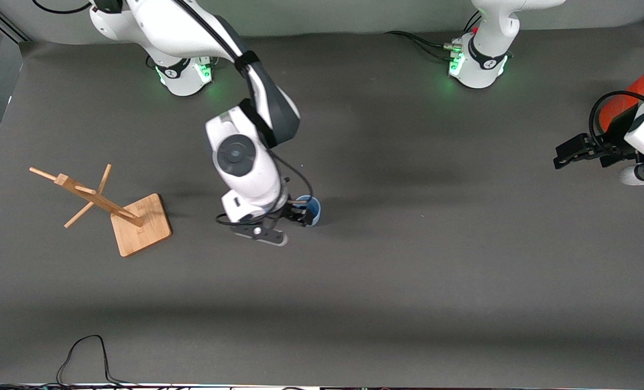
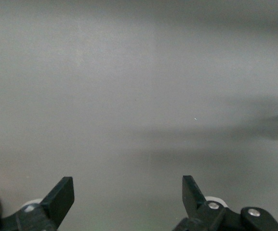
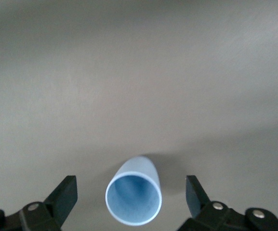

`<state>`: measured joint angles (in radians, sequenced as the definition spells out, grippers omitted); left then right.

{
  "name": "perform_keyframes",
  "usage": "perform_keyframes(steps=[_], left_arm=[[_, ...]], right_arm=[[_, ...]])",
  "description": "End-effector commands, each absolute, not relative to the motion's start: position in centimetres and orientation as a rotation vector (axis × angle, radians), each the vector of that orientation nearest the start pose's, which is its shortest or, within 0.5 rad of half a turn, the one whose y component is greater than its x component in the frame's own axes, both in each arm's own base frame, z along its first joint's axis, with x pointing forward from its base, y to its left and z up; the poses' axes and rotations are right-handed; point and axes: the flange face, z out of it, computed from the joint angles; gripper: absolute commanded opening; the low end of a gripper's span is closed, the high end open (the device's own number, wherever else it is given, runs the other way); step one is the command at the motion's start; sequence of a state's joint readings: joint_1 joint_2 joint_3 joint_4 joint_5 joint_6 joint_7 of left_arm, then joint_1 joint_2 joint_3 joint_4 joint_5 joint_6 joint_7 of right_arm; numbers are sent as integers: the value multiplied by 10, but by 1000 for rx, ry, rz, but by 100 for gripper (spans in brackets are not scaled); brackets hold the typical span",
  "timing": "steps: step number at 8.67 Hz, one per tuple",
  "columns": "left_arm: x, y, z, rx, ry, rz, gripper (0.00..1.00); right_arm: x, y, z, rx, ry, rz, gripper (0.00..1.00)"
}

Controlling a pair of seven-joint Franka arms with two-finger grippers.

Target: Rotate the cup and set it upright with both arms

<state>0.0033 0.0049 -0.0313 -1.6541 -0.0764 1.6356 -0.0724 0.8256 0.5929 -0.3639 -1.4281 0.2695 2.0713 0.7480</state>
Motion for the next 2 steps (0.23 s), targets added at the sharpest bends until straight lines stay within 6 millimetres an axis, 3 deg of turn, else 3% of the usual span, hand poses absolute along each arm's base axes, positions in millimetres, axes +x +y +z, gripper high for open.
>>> perform_keyframes(steps=[1,2], left_arm=[[561,-43,585,-3310,-293,35,100],[565,-76,573,-3328,-423,93,100]], right_arm=[[630,333,396,-3028,478,-103,100],[639,313,410,-3018,520,-136,100]])
